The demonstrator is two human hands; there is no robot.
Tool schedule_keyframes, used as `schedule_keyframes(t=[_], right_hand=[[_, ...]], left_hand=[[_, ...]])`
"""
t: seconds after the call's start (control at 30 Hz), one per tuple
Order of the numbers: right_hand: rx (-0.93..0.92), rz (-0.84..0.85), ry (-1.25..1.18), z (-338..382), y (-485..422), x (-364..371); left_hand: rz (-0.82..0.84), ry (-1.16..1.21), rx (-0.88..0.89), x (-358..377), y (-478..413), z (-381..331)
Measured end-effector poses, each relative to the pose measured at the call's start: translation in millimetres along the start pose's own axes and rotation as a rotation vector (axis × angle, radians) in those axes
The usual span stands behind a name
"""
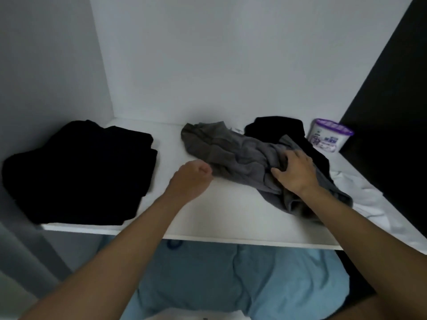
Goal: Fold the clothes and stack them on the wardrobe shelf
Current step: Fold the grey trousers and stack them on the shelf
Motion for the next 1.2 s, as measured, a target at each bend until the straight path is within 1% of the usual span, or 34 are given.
schedule_keyframes(t=[0.1, 0.17, 0.23, 0.33, 0.43, 0.47, 0.5, 0.53, 0.6, 0.63, 0.67, 0.73, 0.8, 0.87, 0.9, 0.97, 1.03, 1.07, 1.1, 1.13, 1.2], right_hand=[[0.037, 0.109, -0.045, -28, -21, 19], [0.014, 0.107, -0.018, -39, -32, 31], [-0.017, 0.0, -0.119, -49, -42, 38], [-0.078, -0.161, -0.362, -58, -47, 38], [-0.22, -0.319, -0.511, -46, -38, 18], [-0.294, -0.349, -0.531, -37, -31, 8], [-0.384, -0.341, -0.549, -25, -23, -1], [-0.482, -0.274, -0.576, -12, -13, -7], [-0.671, -0.004, -0.614, 15, 14, -7], [-0.732, 0.131, -0.594, 25, 30, -3], [-0.765, 0.229, -0.553, 32, 46, 2], [-0.78, 0.342, -0.461, 35, 71, 12], [-0.746, 0.481, -0.416, 34, 88, 20], [-0.667, 0.625, -0.451, 32, 101, 20], [-0.613, 0.619, -0.482, 32, 102, 14], [-0.464, 0.46, -0.59, 29, 95, -5], [-0.196, 0.307, -0.846, 16, 89, -24], [-0.059, 0.273, -0.964, 11, 92, -27], [0.06, 0.288, -1.036, 12, 99, -27], [0.131, 0.356, -1.048, 20, 111, -20], [0.156, 0.585, -1.141, 58, 151, -2]], left_hand=[[-0.019, 0.04, -0.11, 22, -27, 0], [-0.034, 0.14, -0.222, 35, -45, 4], [0.01, 0.256, -0.377, 55, -59, 13], [0.029, 0.409, -0.573, 75, -80, 22], [0.038, 0.515, -0.663, 91, -101, 14], [0.04, 0.568, -0.671, 98, -107, 7], [0.031, 0.634, -0.669, 103, -114, 2], [0.012, 0.687, -0.664, 107, -120, -4], [-0.033, 0.735, -0.656, 108, -126, -15], [-0.047, 0.751, -0.648, 107, -127, -19], [-0.056, 0.77, -0.631, 105, -125, -25], [-0.06, 0.846, -0.562, 98, -116, -38], [0.001, 0.934, -0.468, 86, -100, -54], [0.105, 0.954, -0.372, 67, -77, -69], [0.15, 0.934, -0.323, 55, -63, -75], [0.219, 0.875, -0.211, 28, -33, -81], [0.255, 0.854, -0.135, 5, -1, -78], [0.264, 0.854, -0.104, -6, 15, -74], [0.273, 0.857, -0.073, -15, 32, -69], [0.277, 0.862, -0.052, -24, 49, -63], [0.295, 0.862, -0.033, -37, 82, -46]])
Point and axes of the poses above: each hand's wrist, its own y-axis away from the middle knuckle, its own x-axis out of the palm, z = x × y, the point moved 9 cm from there along -y, towards the middle knuckle, and after that the axes turned 5 degrees about -z, right-handed, at the moved point
